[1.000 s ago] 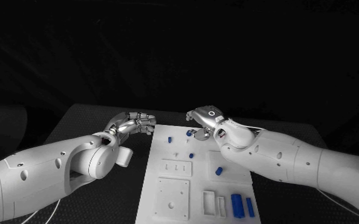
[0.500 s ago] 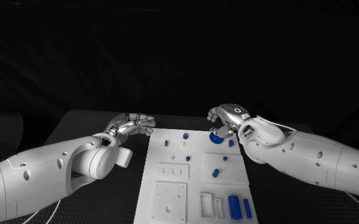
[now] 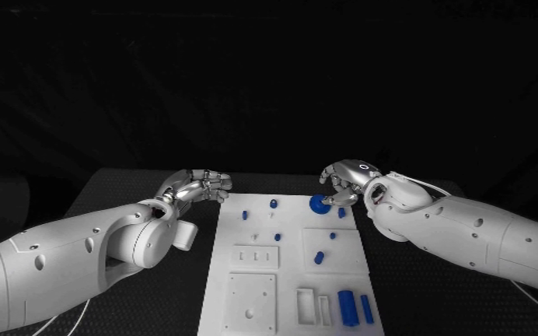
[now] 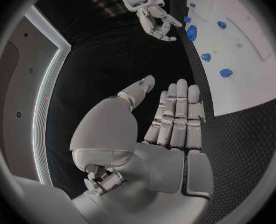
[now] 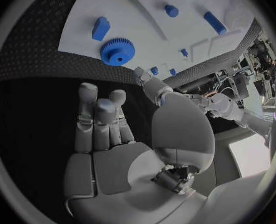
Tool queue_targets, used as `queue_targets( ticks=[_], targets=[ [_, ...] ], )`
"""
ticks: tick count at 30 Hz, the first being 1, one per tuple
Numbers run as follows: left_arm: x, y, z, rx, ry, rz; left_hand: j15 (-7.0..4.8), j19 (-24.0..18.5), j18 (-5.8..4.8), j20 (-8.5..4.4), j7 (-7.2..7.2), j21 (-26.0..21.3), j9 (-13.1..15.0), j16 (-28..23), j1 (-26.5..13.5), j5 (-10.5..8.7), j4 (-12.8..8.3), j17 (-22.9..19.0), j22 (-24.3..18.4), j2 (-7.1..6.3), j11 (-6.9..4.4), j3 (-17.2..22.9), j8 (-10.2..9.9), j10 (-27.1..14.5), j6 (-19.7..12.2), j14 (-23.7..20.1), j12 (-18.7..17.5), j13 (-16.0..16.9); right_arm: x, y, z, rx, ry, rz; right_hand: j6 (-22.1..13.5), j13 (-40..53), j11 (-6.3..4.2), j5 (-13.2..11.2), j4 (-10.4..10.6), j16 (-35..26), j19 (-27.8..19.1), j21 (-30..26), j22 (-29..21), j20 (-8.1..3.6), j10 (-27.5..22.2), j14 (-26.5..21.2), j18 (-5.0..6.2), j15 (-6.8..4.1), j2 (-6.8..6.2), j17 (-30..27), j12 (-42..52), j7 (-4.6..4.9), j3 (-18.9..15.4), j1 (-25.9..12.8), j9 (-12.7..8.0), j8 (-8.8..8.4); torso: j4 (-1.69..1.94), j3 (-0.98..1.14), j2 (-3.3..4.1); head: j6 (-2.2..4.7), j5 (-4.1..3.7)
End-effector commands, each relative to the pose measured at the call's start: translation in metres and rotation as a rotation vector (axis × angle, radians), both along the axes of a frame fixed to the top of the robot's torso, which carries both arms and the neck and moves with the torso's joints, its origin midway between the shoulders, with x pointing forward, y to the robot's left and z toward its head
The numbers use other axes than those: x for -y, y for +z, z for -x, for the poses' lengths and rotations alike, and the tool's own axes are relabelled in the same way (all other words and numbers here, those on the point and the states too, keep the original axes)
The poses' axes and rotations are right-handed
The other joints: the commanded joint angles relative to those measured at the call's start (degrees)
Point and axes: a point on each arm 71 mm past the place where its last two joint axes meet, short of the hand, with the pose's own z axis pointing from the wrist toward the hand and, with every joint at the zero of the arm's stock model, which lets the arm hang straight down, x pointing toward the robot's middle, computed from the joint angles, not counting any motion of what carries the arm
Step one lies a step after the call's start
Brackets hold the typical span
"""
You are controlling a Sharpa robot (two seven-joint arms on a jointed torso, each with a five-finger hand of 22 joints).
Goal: Assemble the parts on the task board
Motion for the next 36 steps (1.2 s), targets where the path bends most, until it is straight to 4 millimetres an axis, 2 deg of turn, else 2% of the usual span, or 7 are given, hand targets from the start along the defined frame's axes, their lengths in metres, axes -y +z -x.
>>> queue_targets(
  ticks=[1, 4, 10, 16, 23, 27, 36],
  targets=[
    [0.003, 0.001, 0.0, 0.014, -0.023, 0.006, 0.4, -0.3, 0.74, -0.03, -0.03, 0.4, 0.1, -0.4, -0.6, -0.14, -0.4, 0.1, 1.1, 0.13, -0.03, 0.1, -0.2, 0.2, 0.2, 0.1, -0.2, 0.0, 0.001, -0.011, -0.003, -0.087, 0.006, -0.008, 0.1, 3.6, 0.32, 0.4, 0.2, 1.2, -0.2, 1.8, 1.6, -0.62, -1.6, -0.7, 1.43, 0.5, 0.48, 1.7, 4.7, 0.88, 0.4, -0.2, -0.2, -0.54, 0.19, 0.02, 0.03, -0.14, -0.26],
    [0.004, 0.001, 0.0, 0.014, -0.026, 0.007, 0.4, -0.3, 0.74, -0.03, -0.02, 0.4, 0.1, -0.4, -0.6, -0.14, -0.4, 0.1, 1.1, 0.13, -0.02, 0.1, -0.2, 0.2, 0.2, 0.1, -0.2, 0.0, 0.003, -0.017, -0.004, -0.099, 0.002, -0.004, -0.2, 4.4, 0.44, 0.8, 0.1, 1.5, -0.4, 2.7, 1.5, -0.77, -1.9, -0.9, 1.43, 0.63, 0.73, 2.4, 5.6, 1.01, 0.6, -0.2, -0.3, -0.75, 0.29, 0.11, 0.13, -0.29, -0.5],
    [0.004, 0.001, 0.001, 0.013, -0.026, 0.006, 0.4, -0.3, 0.74, -0.03, -0.01, 0.4, 0.1, -0.4, -0.7, -0.14, -0.4, 0.1, 1.1, 0.14, 0.01, 0.1, -0.2, 0.1, 0.1, 0.1, -0.3, 0.0, 0.003, -0.025, -0.005, -0.115, -0.002, 0.005, -0.3, 4.9, 0.5, 1.2, 0.1, 1.7, -0.7, 3.3, 1.5, -0.87, -2.2, -1.0, 1.43, 0.68, 1.02, 3.0, 6.1, 1.06, 0.7, -0.3, -0.3, -0.81, 0.4, 0.06, 0.18, -0.45, -0.79],
    [0.004, 0.001, 0.001, 0.019, -0.022, 0.005, 0.4, -0.3, 0.75, -0.02, 0.01, 0.4, 0.1, -0.4, -0.7, -0.14, -0.4, 0.2, 1.1, 0.15, 0.02, 0.1, -0.3, 0.1, 0.1, 0.1, -0.3, 0.0, 0.004, -0.03, -0.005, -0.133, -0.001, 0.001, 0.8, 5.3, 0.28, 1.2, -0.1, 2.0, -0.9, 4.8, 1.5, -1.26, -2.1, -1.1, 1.43, 0.5, 1.86, 3.9, 6.7, 0.82, 1.2, 0.0, 0.1, -0.21, 0.29, 0.03, 0.13, -0.87, -0.58],
    [0.004, 0.001, 0.002, 0.018, -0.026, 0.006, 0.41, -0.3, 0.75, -0.02, 0.02, 0.4, 0.1, -0.4, -0.7, -0.13, -0.4, 0.2, 1.1, 0.15, 0.03, 0.2, -0.3, 0.1, 0.1, 0.1, -0.3, 0.0, 0.006, -0.032, -0.008, -0.14, -0.01, -0.007, 1.3, 5.5, 0.14, 0.8, -0.1, 2.0, -1.3, 5.7, 1.5, -1.38, -1.9, -1.1, 1.43, 0.36, 2.81, 4.6, 7.0, 0.67, 2.3, 0.5, 0.3, 0.04, 0.27, 0.07, 0.1, -0.99, -0.45],
    [0.006, 0.001, 0.002, 0.017, -0.029, 0.007, 0.41, -0.3, 0.74, -0.01, 0.03, 0.4, 0.1, -0.5, -0.7, -0.13, -0.4, 0.2, 1.1, 0.14, 0.04, 0.2, -0.3, 0.1, 0.1, 0.1, -0.3, 0.0, 0.007, -0.033, -0.01, -0.158, -0.017, -0.018, 1.7, 5.5, 0.05, -0.5, 0.7, 1.8, -1.7, 6.3, 1.4, -1.3, -2.0, -1.1, 1.43, 0.28, 3.31, 5.0, 7.0, 0.58, 3.8, 0.4, 0.4, 0.17, 0.31, 0.01, 0.08, -1.02, -0.42],
    [0.006, 0.001, 0.002, 0.016, -0.031, 0.007, 0.42, -0.4, 0.74, 0.0, 0.04, 0.4, 0.1, -0.5, -0.8, -0.13, -0.4, 0.2, 1.1, 0.14, 0.06, 0.2, -0.3, 0.1, 0.1, 0.1, -0.4, 0.0, 0.005, -0.034, -0.011, -0.164, -0.019, -0.018, 1.9, 5.5, -0.04, -0.9, 1.4, 1.6, -1.9, 6.7, 1.4, -1.25, -2.0, -1.1, 1.43, 0.19, 3.88, 5.3, 6.9, 0.48, 4.8, 0.1, 0.5, 0.24, 0.18, 0.06, 0.04, -1.27, -0.27]
  ],
)
